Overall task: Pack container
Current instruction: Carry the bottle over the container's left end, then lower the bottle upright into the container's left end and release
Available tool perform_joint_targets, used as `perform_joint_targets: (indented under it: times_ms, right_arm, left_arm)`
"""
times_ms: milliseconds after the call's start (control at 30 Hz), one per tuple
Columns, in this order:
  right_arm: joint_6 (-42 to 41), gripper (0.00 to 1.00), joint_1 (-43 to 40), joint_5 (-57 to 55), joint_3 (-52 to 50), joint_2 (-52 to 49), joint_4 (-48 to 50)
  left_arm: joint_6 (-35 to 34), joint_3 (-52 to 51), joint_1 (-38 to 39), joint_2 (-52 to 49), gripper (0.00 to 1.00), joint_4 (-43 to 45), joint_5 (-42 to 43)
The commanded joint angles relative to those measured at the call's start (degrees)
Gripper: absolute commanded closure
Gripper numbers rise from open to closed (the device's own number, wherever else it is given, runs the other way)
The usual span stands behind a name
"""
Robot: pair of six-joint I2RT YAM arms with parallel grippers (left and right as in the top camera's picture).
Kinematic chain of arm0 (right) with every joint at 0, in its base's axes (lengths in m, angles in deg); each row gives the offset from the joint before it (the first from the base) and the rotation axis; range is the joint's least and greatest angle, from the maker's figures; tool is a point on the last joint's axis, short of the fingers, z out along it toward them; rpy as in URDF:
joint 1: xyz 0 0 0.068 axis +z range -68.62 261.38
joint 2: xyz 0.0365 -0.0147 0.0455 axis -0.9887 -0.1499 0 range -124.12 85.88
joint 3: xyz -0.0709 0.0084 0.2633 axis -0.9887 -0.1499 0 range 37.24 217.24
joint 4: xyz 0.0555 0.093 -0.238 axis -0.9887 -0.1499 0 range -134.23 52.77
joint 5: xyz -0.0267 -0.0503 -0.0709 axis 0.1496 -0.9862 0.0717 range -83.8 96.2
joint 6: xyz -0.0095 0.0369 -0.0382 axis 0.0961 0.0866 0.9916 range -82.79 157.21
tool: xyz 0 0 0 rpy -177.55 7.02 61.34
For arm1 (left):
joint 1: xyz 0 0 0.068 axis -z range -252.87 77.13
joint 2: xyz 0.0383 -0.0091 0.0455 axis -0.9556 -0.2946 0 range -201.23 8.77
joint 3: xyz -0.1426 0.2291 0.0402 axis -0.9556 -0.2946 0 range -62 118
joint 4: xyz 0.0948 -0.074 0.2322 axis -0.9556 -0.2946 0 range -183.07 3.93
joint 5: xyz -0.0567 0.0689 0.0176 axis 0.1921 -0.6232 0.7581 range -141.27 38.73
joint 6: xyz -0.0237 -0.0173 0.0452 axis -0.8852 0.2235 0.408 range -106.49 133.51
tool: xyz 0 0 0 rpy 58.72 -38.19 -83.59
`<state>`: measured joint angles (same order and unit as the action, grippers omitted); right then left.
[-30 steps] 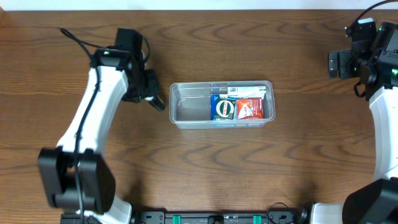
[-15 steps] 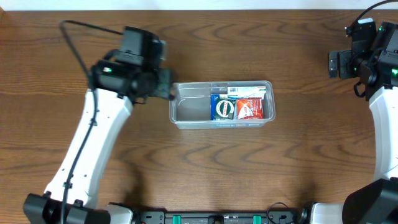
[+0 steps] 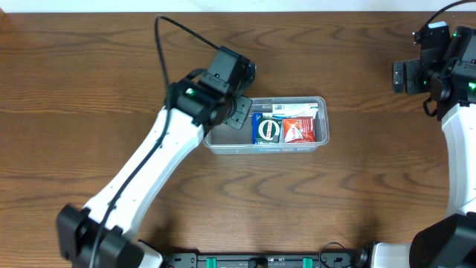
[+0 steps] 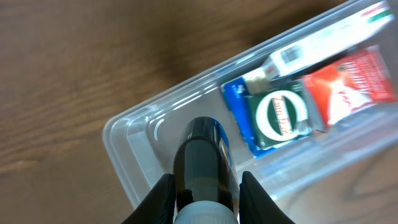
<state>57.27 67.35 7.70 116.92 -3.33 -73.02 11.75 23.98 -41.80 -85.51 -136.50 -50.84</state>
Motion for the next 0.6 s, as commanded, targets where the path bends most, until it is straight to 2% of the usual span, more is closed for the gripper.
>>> perform_joint_targets:
  times_ms: [0,200,567]
  right_arm:
    - [-0.8,0.01,-0.3,0.0,0.3,-0.4,0.0]
    - [-0.8,0.01,-0.3,0.0,0.3,-0.4,0.0]
    - [-0.8,0.01,-0.3,0.0,0.3,-0.4,0.0]
  left_arm:
    - [-4.8,1.1,-0.2,-4.1,0.87,0.4,-4.6]
    - [-5.9,1.1,-0.1,-9.4,0.87,0.2,-5.0]
    - [-7.6,0.3,-0.1,-10.2,0.87,0.0,-3.8]
